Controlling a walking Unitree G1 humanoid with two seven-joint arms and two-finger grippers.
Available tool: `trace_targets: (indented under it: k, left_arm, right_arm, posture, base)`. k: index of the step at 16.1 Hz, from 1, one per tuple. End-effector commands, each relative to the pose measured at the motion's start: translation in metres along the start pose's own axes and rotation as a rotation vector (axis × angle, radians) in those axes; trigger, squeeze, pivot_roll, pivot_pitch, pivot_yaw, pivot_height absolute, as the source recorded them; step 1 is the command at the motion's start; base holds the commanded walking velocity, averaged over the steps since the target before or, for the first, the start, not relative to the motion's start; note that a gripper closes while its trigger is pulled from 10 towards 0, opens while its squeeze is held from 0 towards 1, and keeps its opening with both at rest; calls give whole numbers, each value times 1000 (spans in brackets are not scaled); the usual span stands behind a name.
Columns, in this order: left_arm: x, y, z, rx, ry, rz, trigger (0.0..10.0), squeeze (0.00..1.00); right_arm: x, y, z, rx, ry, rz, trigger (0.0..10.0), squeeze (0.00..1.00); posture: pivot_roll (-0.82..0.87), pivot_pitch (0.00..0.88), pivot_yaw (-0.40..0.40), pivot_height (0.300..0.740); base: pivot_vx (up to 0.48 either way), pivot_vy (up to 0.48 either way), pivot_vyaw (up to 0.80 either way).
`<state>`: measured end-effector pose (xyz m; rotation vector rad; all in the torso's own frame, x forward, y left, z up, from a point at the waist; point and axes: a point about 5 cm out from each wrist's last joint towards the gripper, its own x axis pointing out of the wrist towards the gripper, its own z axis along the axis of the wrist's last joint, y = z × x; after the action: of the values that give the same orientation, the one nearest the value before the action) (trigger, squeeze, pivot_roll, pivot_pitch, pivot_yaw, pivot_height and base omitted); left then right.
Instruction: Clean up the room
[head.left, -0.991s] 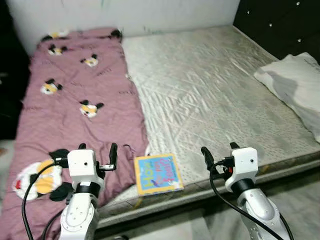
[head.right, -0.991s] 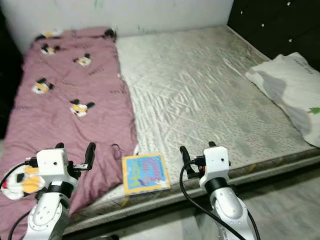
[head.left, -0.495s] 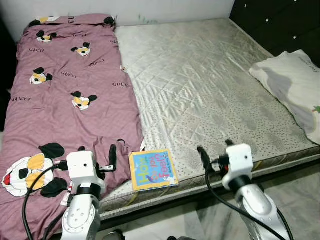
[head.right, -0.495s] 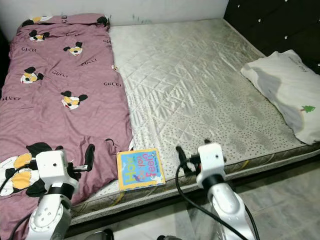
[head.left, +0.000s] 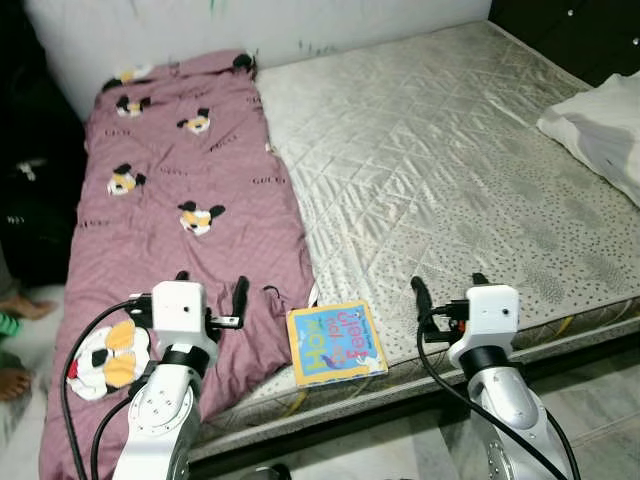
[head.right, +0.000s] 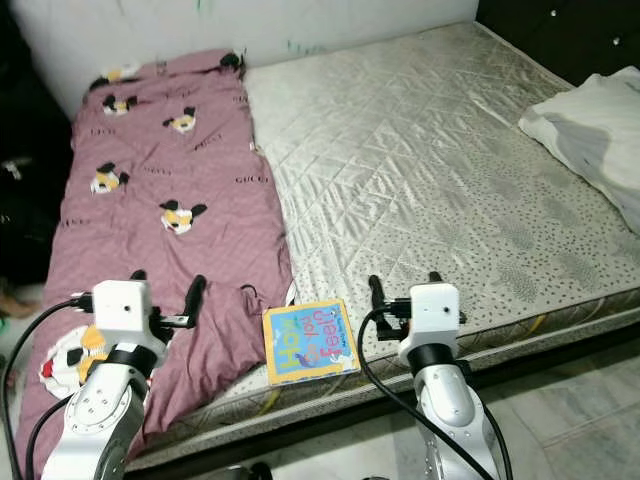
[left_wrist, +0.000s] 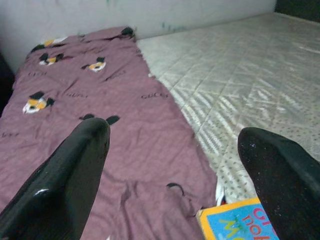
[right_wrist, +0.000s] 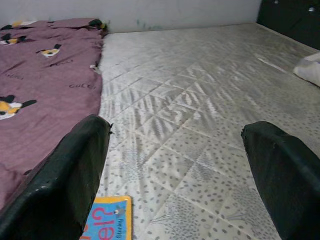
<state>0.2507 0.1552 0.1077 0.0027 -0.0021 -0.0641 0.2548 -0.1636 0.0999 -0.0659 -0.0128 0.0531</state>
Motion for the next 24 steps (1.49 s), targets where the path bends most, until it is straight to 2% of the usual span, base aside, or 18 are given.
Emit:
trace_targets:
  k: [1,5,10,14,24]
  left_arm:
    - [0,5,-4,10,24,0,10000,0]
    - [-6,13,-9,11,34,36,10000,0]
    - [-5,12,-8,3,30,48,10000,0]
    - [-14,14,-11,-17,36,96,10000,0]
    - [-11,16,-12,-17,38,101,10000,0]
  right_arm:
    - [-1,2,-4,4,9,-6,10000,0]
    - [-2,5,-2,14,-10,30,10000,0]
    - [1,10,-4,-11,-9,70,10000,0]
    - [1,13,-6,-21,8,122,10000,0]
    - [3,17,-5,1,0,146,10000,0]
  posture:
    - [3,113,144,740]
    - [9,123,102,740]
    - [34,134,73,740]
    - [38,143,37,740]
    - [31,143,35,732]
  base:
    - [0,0,0]
    - [0,0,0]
    - [0,0,0]
    - [0,0,0]
    - [0,0,0]
